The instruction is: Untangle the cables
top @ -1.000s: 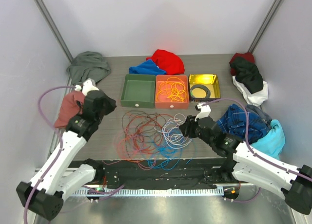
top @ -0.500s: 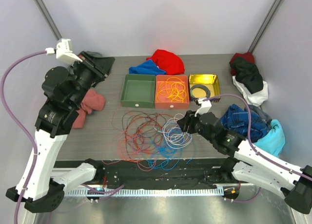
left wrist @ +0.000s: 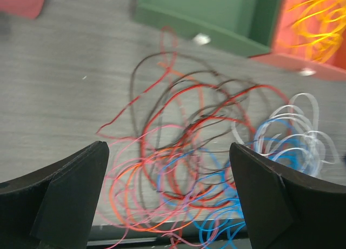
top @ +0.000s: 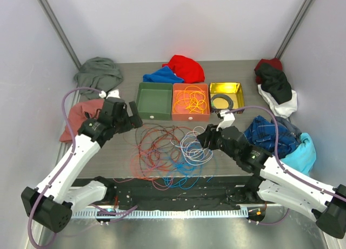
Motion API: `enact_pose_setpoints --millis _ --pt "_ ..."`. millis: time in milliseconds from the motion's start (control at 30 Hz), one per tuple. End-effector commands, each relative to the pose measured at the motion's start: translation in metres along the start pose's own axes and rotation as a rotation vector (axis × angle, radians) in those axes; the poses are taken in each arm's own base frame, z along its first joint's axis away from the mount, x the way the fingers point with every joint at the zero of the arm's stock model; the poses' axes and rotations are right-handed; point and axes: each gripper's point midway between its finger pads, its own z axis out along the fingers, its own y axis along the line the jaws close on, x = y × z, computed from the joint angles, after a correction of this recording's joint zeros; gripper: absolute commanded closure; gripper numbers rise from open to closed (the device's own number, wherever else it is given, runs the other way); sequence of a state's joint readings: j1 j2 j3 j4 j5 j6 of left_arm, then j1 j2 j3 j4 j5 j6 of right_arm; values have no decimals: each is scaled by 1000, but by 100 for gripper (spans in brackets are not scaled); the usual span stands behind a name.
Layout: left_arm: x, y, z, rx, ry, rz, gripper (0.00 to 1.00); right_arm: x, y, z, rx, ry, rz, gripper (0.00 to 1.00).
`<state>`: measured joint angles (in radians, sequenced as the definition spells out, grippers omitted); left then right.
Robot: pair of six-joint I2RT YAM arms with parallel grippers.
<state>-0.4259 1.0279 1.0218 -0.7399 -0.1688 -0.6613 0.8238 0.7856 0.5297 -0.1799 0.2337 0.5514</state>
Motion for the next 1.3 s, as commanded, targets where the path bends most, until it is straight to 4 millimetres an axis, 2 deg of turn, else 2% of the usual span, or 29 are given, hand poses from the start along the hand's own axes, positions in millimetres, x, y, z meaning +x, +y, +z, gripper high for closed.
enact_pose_setpoints --millis 0,167,233,333,400,433,500,533,567,600,633,733,767,800,833,867,900,967,1000,1067,1100,1267 --pt "8 22 6 -93 -4 33 0 -5 1 3 -3 -33 -18 50" --pt "32 43 32 -184 62 31 0 1 -2 7 3 -19 -32 49" --pt "44 55 48 -229 95 18 0 5 -5 8 12 -13 -43 49" --pt "50 73 70 -314 125 -23 1 7 -10 8 24 -16 -55 49" --pt "50 75 79 -324 137 -31 7 8 -11 8 29 -15 -59 49" --pt "49 72 85 -315 134 -35 22 8 -12 8 32 -15 -60 49" --pt "47 66 86 -284 129 -43 44 9 -12 8 32 -10 -67 49" --pt "42 62 85 -268 116 -47 70 8 -13 8 36 -12 -68 50" --pt "35 57 79 -245 88 -55 83 7 -13 7 37 -16 -65 50" --pt "29 54 73 -226 63 -58 97 7 -13 7 37 -18 -65 50" --pt "21 50 65 -209 35 -61 100 7 -13 7 35 -17 -69 49" --pt "-18 27 20 -82 -126 -60 100 6 -13 7 36 -21 -64 50" --pt "-38 15 -9 -4 -218 -74 100 6 -12 8 33 -19 -66 50" --pt "-50 7 -24 45 -264 -72 100 6 -11 8 30 -19 -65 50" --pt "-71 -12 -50 132 -329 -79 100 4 -9 10 28 -23 -63 50" --pt "-85 -21 -71 183 -381 -86 100 3 -7 11 22 -20 -62 50" --pt "-109 -35 -101 241 -447 -95 100 1 -4 11 15 -22 -54 50" --pt "-128 -52 -128 311 -481 -95 100 -3 3 14 -2 -21 -43 50" --pt "-146 -66 -152 355 -513 -93 100 -8 7 14 -11 -27 -28 50" --pt "-159 -83 -174 424 -533 -86 100 -8 13 15 -30 -25 -15 50" --pt "-172 -94 -189 464 -558 -88 100 -10 15 15 -36 -29 -7 50" --pt "-196 -126 -214 576 -577 -80 100 -21 26 11 -74 -49 24 50"
